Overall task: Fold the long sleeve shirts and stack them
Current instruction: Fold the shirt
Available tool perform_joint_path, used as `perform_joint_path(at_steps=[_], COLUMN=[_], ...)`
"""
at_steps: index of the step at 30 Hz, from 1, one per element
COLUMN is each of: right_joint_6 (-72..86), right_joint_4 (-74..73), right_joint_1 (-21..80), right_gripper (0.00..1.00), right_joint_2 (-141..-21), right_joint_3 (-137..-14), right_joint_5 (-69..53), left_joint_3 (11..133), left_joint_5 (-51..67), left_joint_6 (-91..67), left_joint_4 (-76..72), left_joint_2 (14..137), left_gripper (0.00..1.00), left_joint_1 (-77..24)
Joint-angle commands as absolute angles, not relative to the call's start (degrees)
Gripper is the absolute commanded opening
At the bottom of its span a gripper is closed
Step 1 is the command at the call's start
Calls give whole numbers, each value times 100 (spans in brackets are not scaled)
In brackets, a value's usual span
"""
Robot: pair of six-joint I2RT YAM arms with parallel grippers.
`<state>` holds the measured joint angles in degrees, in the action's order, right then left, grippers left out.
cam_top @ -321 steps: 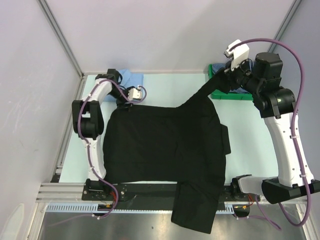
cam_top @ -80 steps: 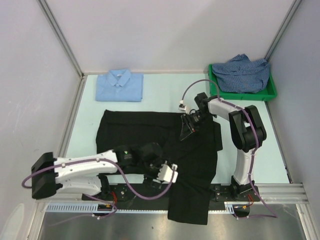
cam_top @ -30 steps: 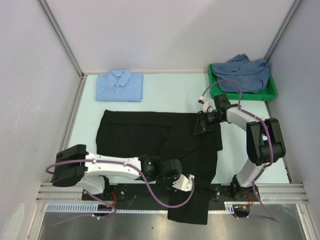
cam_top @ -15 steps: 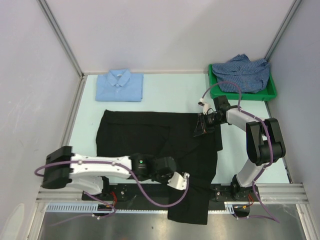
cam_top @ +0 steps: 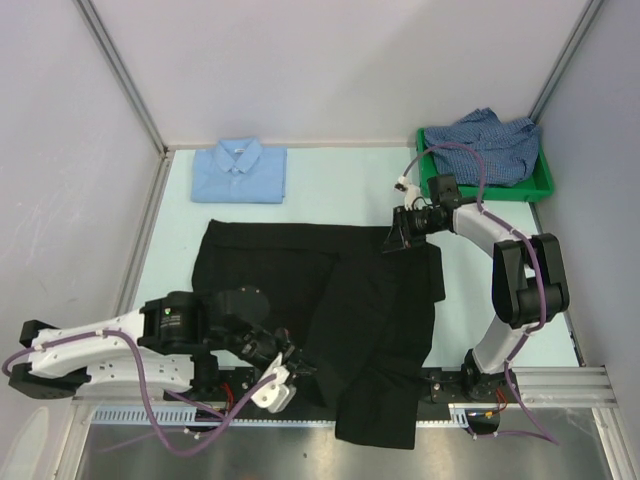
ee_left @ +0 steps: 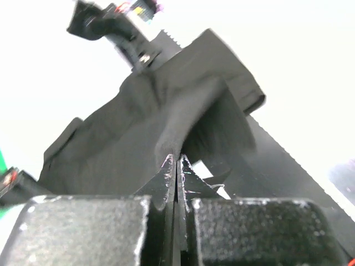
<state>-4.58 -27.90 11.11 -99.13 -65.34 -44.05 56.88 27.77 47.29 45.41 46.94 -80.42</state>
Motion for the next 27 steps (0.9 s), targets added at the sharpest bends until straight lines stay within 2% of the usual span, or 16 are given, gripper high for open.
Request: perform_joint_path(at_steps=[1,4,8,10,17,21,27], right_joint_6=[-466,-501,-623,-799,-1283,-1406,-1503], right_joint_4=[-2672,-2786,-2830,-2926,-3523,-3761,-4017], right_joint_1=[1212,1344,1424,1389,1108,1063,1063], right_gripper=[22,22,22,22,22,25,27], right_joint_2=[-10046,-10107,-10221,-10396,-10600,-10643,-10810], right_joint_3=[-6733,-6592,-6337,-6346,-6591,-6829,-7040], right_joint_5=[-4606,-4588,-4378,-4263,-3824,-3665,-3516], left_joint_3=[5862,5836,5766,5844,5933,5416,5037], left_joint_5=[3727,3735,3709,3848,4981,5246,5229], left_joint_6=[5546,5117,3654,3061,873,388,106], left_joint_4=[4948,4660,3746,3281,3059,2700,2058], left_joint_2=[4938,5184,5448,5633,6679,7126,7576], left_gripper=[0,0,0,0,0,0,0], left_joint_1=[-7955,-7631,-6787,-6041,-3343,-1623,-47])
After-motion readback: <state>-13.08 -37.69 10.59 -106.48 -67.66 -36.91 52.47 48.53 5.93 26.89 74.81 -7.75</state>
